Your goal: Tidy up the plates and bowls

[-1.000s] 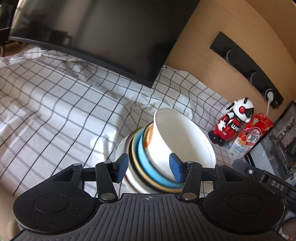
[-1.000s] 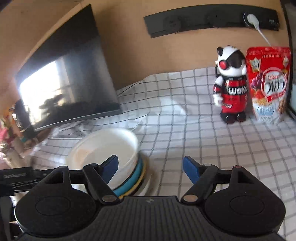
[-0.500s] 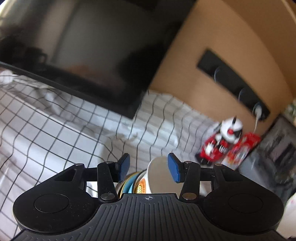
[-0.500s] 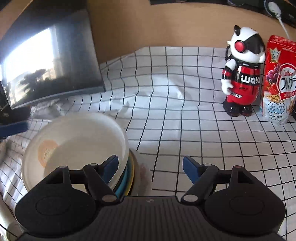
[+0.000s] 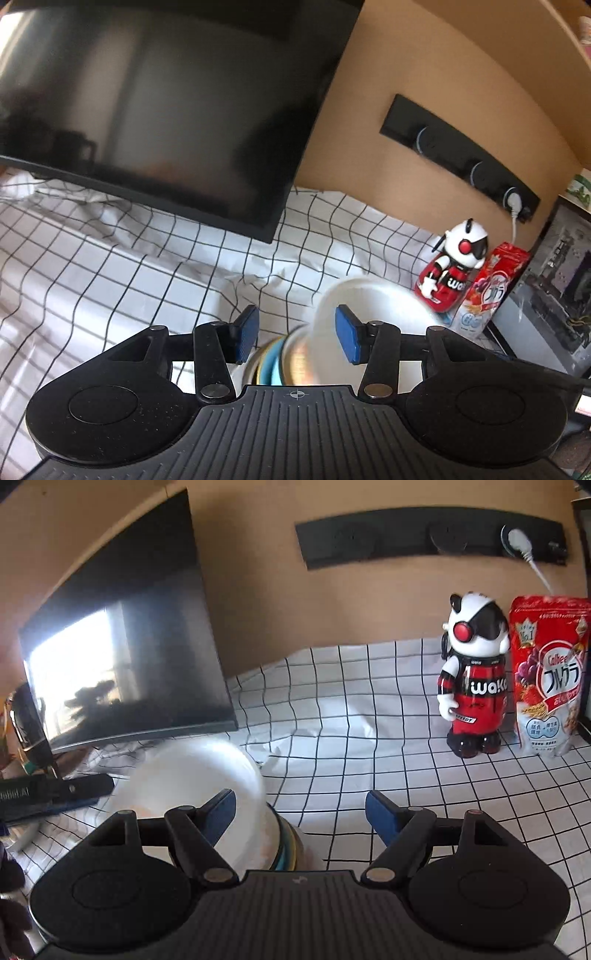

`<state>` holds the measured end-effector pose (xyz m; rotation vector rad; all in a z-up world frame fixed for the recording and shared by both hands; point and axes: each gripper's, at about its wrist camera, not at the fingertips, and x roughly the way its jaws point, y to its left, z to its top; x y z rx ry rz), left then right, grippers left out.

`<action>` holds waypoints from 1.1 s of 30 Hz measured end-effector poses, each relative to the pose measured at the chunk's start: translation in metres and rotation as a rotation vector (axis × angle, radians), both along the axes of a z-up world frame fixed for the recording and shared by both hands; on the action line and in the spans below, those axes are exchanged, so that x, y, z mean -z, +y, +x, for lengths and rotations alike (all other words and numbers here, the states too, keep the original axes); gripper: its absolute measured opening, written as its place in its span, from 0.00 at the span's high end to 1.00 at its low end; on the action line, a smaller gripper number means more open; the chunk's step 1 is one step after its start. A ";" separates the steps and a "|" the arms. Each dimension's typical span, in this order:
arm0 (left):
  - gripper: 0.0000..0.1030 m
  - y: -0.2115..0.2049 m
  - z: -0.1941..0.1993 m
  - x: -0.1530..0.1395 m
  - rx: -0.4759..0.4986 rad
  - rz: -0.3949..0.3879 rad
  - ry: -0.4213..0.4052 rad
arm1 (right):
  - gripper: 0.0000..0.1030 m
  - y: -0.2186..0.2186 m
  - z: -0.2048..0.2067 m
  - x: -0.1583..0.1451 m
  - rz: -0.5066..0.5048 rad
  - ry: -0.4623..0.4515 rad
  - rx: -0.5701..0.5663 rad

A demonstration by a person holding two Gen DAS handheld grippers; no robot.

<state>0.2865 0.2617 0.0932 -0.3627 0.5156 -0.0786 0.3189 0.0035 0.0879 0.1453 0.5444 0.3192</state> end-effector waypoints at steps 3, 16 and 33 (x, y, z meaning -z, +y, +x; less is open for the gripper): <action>0.52 -0.005 -0.012 -0.001 -0.018 -0.041 0.043 | 0.24 -0.006 -0.014 -0.001 0.011 0.003 -0.007; 0.81 -0.097 -0.212 0.041 -0.071 0.063 -0.018 | 0.24 -0.037 -0.197 0.046 -0.037 -0.054 -0.002; 0.83 -0.173 -0.322 0.085 -0.150 0.355 -0.060 | 0.24 -0.046 -0.316 0.089 -0.121 -0.185 0.004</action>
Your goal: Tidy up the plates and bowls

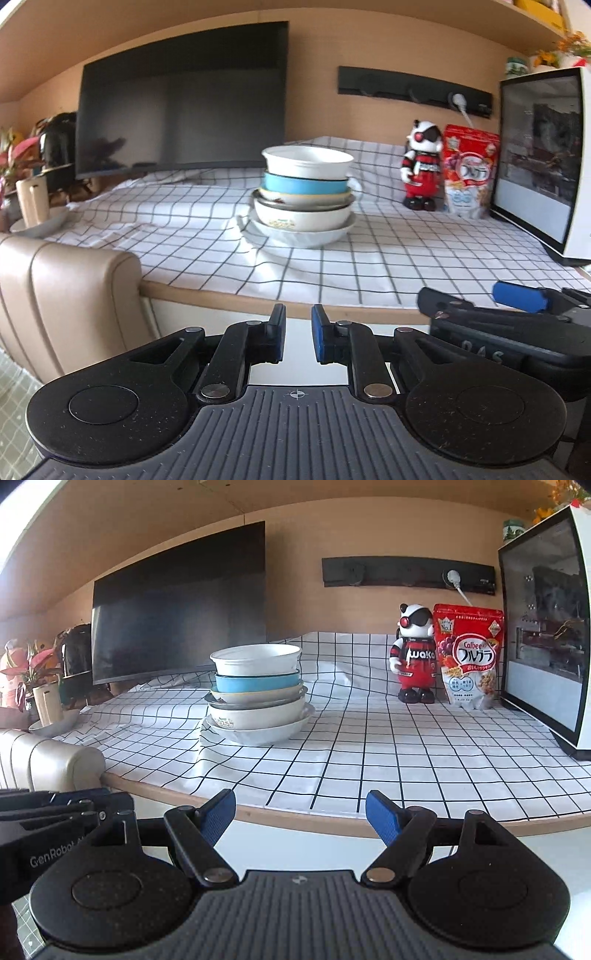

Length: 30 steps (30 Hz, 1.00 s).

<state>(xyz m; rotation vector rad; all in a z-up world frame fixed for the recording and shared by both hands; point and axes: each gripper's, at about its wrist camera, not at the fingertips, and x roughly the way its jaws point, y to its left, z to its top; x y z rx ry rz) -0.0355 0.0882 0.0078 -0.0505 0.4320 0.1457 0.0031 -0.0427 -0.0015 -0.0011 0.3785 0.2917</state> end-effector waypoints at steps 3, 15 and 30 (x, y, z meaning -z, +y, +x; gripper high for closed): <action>0.83 -0.002 0.000 0.000 0.009 0.002 -0.001 | 0.24 0.000 -0.005 0.001 -0.006 -0.007 0.005; 0.83 -0.004 0.002 0.002 0.027 -0.013 0.003 | 0.24 0.001 -0.009 0.000 -0.007 -0.025 -0.002; 0.83 -0.002 0.007 0.002 0.018 -0.020 0.002 | 0.24 0.001 -0.003 0.003 -0.005 -0.010 0.003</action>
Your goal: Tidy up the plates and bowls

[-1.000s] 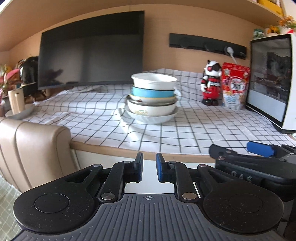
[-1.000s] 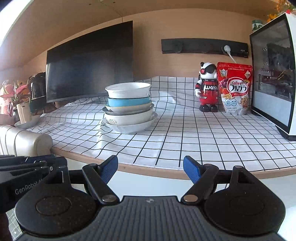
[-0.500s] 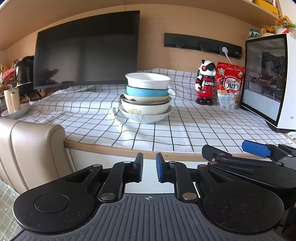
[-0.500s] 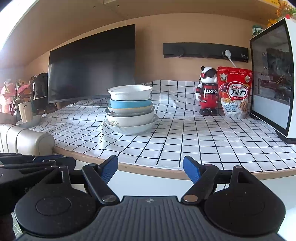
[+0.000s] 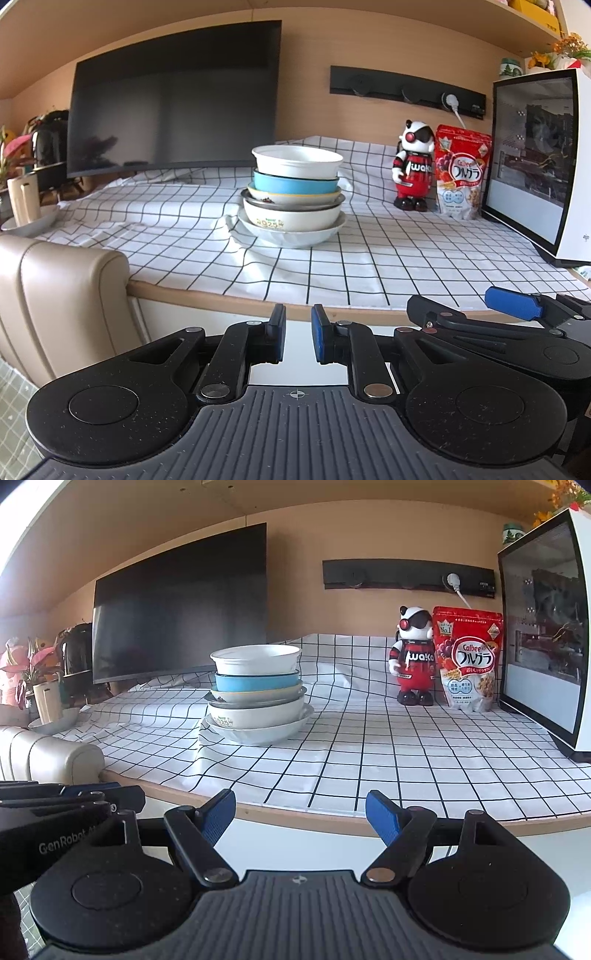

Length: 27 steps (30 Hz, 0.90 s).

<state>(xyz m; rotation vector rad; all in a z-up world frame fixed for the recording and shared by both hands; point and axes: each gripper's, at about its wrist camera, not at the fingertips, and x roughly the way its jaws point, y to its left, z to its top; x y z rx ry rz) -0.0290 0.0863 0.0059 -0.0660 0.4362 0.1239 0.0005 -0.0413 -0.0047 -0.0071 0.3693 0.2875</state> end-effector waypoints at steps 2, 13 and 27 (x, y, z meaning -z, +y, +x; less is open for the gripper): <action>0.83 0.001 0.000 0.000 0.000 0.000 0.000 | 0.24 0.000 0.001 0.000 0.000 0.000 0.000; 0.83 -0.001 0.001 -0.001 -0.007 -0.006 -0.001 | 0.24 0.000 0.002 0.000 0.001 0.000 -0.002; 0.83 -0.003 0.000 -0.001 -0.010 -0.012 0.004 | 0.24 0.000 0.002 0.000 0.000 0.006 -0.006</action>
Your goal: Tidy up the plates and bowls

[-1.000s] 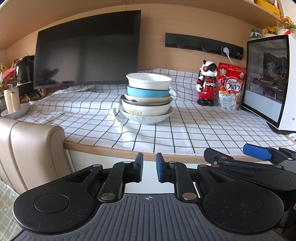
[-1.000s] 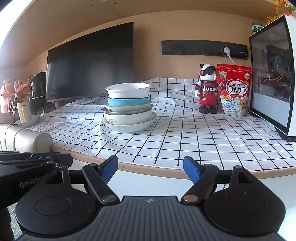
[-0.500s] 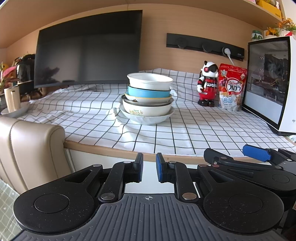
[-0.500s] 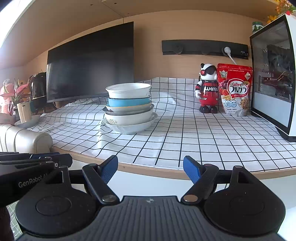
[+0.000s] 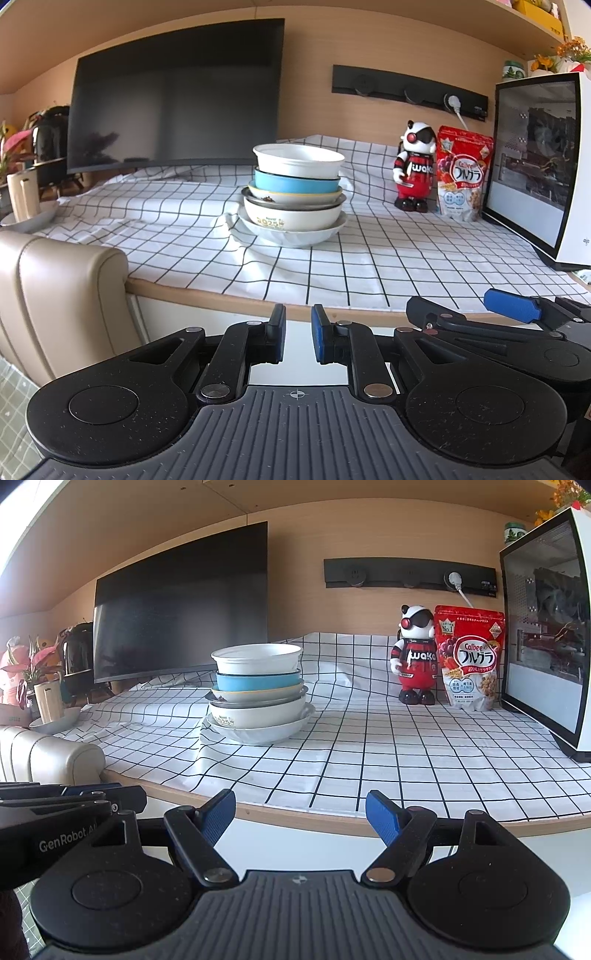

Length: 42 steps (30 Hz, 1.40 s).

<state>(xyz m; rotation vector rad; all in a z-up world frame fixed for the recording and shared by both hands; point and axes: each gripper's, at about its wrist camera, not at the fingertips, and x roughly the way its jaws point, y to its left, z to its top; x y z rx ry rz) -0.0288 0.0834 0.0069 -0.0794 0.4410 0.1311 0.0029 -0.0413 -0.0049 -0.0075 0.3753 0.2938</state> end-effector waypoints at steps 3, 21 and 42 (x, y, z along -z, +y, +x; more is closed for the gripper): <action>0.83 -0.001 0.001 0.001 0.000 -0.001 0.002 | 0.24 0.000 0.000 0.000 0.000 0.001 0.001; 0.83 0.002 0.002 0.000 -0.001 -0.006 0.005 | 0.24 0.002 0.000 0.000 -0.006 0.003 -0.001; 0.83 0.004 0.004 0.002 -0.001 -0.013 0.023 | 0.24 0.005 0.003 0.002 -0.005 0.017 -0.003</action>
